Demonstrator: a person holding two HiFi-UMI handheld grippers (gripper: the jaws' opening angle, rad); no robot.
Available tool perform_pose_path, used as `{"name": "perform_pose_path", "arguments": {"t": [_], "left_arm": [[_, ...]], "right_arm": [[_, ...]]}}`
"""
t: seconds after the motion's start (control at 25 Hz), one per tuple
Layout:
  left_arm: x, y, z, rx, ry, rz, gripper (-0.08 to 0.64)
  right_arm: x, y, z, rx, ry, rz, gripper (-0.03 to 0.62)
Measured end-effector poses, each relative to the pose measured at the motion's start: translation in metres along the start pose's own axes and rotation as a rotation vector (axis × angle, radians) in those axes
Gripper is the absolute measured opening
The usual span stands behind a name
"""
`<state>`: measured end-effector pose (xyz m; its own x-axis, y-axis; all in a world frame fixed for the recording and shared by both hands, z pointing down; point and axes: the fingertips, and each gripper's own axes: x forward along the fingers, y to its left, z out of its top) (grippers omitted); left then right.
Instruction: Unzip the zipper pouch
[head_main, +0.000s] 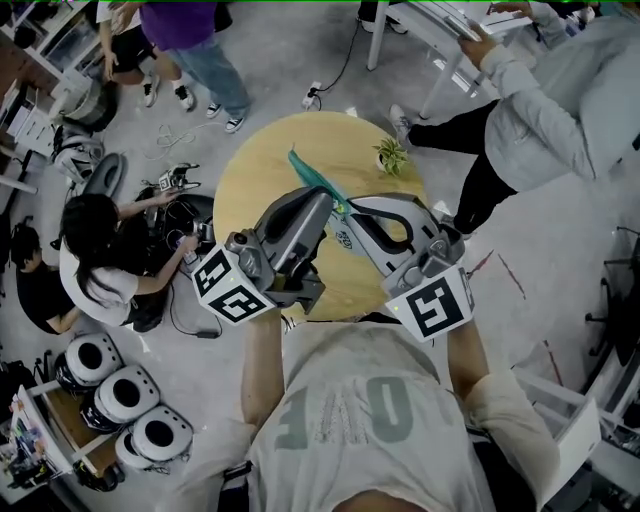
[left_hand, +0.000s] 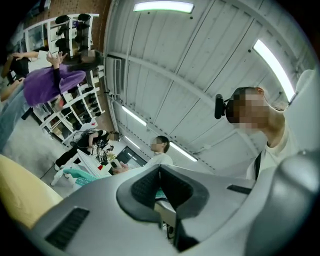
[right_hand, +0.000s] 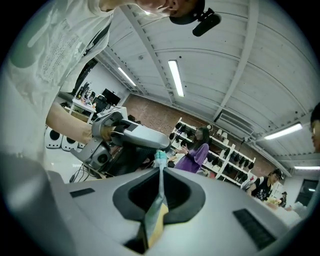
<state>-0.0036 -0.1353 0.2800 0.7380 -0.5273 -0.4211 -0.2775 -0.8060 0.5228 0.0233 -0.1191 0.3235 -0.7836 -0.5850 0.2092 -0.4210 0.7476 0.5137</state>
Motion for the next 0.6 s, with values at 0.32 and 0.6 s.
{"name": "perform_pose_path", "arguments": {"t": [0.32,0.6], "left_arm": [[0.001,0.003,0.000,0.060,0.009,0.077,0.025],[-0.018,0.031,0.011,0.072,0.023,0.197,0.025]], "right_arm": [[-0.002,0.007,0.002,0.061,0.016,0.005,0.032],[-0.012,0.005,0.016,0.140,-0.061,-0.027,0.031]]}}
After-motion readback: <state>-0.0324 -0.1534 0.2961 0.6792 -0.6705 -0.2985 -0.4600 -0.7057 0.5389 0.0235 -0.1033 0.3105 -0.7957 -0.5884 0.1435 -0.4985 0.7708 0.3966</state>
